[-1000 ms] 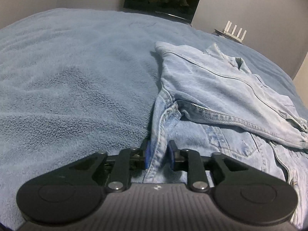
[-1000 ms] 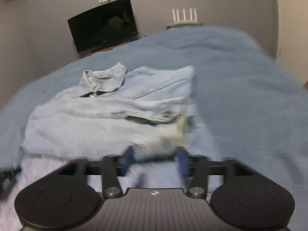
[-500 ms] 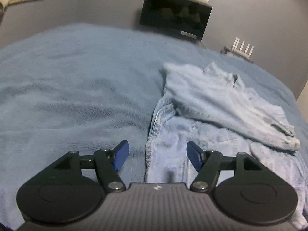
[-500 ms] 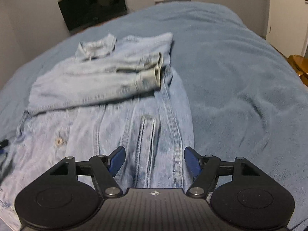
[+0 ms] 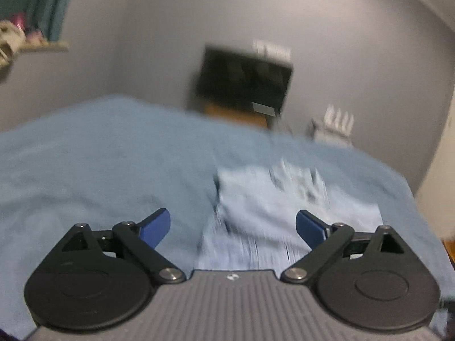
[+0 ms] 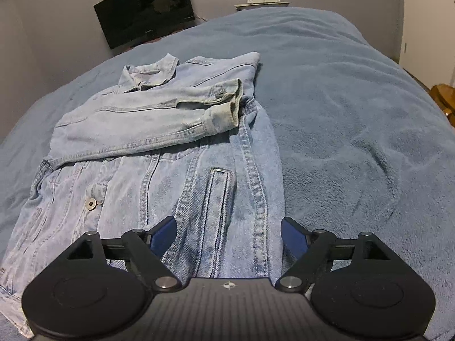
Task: Fold large clothes
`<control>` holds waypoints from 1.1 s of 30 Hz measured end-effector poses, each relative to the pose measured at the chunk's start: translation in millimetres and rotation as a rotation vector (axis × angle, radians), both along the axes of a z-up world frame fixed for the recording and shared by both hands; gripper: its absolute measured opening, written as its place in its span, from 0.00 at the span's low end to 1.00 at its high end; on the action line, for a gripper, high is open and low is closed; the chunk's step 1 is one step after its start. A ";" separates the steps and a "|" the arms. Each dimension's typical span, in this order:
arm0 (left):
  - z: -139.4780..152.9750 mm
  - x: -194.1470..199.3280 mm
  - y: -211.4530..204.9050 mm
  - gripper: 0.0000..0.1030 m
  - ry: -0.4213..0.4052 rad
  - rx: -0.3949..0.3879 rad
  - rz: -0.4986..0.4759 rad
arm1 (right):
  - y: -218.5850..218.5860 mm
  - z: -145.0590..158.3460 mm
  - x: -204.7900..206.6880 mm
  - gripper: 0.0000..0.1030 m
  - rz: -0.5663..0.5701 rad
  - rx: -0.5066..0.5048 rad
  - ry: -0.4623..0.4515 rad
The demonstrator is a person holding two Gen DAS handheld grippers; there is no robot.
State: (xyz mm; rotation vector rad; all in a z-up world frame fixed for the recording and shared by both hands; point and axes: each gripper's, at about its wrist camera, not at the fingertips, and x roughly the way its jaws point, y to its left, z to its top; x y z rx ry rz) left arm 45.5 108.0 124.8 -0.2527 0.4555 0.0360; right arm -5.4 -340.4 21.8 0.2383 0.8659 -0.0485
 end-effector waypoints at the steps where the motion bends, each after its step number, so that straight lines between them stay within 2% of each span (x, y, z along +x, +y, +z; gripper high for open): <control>1: -10.5 0.1 -0.9 0.92 0.044 0.004 -0.015 | -3.4 0.0 -0.7 0.82 -0.009 0.019 0.010; 4: -41.2 0.5 2.1 0.92 0.157 0.022 -0.005 | -14.0 -0.8 -4.0 0.84 -0.040 0.085 0.047; 6: -59.4 4.7 14.8 0.92 0.254 -0.085 0.019 | -23.0 -1.8 -6.7 0.84 -0.051 0.140 0.094; 8: -66.7 5.9 32.0 0.92 0.288 -0.204 0.033 | -28.2 -3.3 -8.6 0.85 -0.040 0.173 0.150; 10: -69.9 6.8 45.7 0.92 0.322 -0.261 0.021 | -30.1 -4.0 -11.0 0.85 -0.019 0.196 0.186; 12: -73.5 15.9 48.8 0.92 0.393 -0.273 -0.035 | -28.9 -2.0 -14.7 0.84 -0.006 0.194 0.189; 15: -81.5 20.1 41.6 0.90 0.480 -0.225 -0.097 | -25.5 -1.0 -18.6 0.83 0.000 0.194 0.199; 17: -88.7 23.0 35.9 0.88 0.507 -0.217 -0.111 | -25.7 -4.6 -17.9 0.77 0.001 0.202 0.222; 19: -95.8 23.9 34.1 0.81 0.534 -0.212 -0.119 | -30.6 -12.7 -15.4 0.65 -0.020 0.233 0.266; 22: -105.6 28.1 35.0 0.73 0.569 -0.204 -0.108 | -35.6 -22.6 -14.5 0.54 -0.049 0.273 0.313; 28: -119.9 33.8 51.7 0.69 0.590 -0.317 -0.090 | -29.3 -24.6 -17.5 0.53 -0.047 0.251 0.328; 30: -120.9 35.2 51.5 0.62 0.585 -0.332 -0.103 | -28.9 -23.5 -19.9 0.54 -0.056 0.262 0.326; 33: -118.8 35.2 46.6 0.59 0.565 -0.329 -0.133 | -31.1 -26.2 -18.5 0.54 -0.049 0.263 0.345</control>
